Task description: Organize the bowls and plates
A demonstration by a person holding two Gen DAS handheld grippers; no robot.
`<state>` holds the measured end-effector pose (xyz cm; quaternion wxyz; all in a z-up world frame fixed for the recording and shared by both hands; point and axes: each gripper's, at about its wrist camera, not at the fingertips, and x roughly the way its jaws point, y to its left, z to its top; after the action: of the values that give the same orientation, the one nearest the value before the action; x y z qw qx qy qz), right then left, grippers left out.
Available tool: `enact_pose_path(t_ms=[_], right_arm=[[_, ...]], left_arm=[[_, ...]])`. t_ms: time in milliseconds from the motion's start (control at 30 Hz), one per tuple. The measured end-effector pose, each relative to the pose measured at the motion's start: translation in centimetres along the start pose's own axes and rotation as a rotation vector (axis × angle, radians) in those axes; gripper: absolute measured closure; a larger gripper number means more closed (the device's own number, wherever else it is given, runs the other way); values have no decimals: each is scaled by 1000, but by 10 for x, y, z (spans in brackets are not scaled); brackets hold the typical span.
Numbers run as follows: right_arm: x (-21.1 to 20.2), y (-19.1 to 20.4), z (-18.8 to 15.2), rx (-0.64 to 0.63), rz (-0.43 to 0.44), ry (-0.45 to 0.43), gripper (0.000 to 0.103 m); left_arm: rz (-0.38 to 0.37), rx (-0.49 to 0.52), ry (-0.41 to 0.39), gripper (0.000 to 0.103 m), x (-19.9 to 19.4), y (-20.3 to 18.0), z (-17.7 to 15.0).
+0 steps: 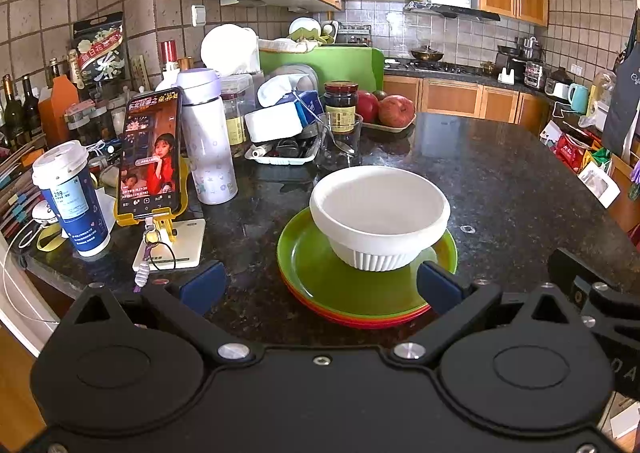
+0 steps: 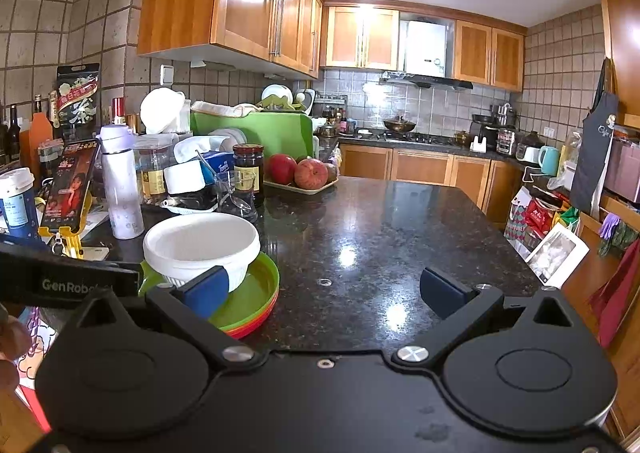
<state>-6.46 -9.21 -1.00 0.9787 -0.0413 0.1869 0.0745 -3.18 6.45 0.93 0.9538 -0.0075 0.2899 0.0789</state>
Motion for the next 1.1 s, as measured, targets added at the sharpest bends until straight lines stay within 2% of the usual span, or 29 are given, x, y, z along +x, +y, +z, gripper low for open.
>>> enact_pose_path(t_ms=[1100], right_arm=[[21, -5, 5, 25, -1, 24, 0]], left_arm=[[-16, 7, 32, 2, 13, 1, 3]])
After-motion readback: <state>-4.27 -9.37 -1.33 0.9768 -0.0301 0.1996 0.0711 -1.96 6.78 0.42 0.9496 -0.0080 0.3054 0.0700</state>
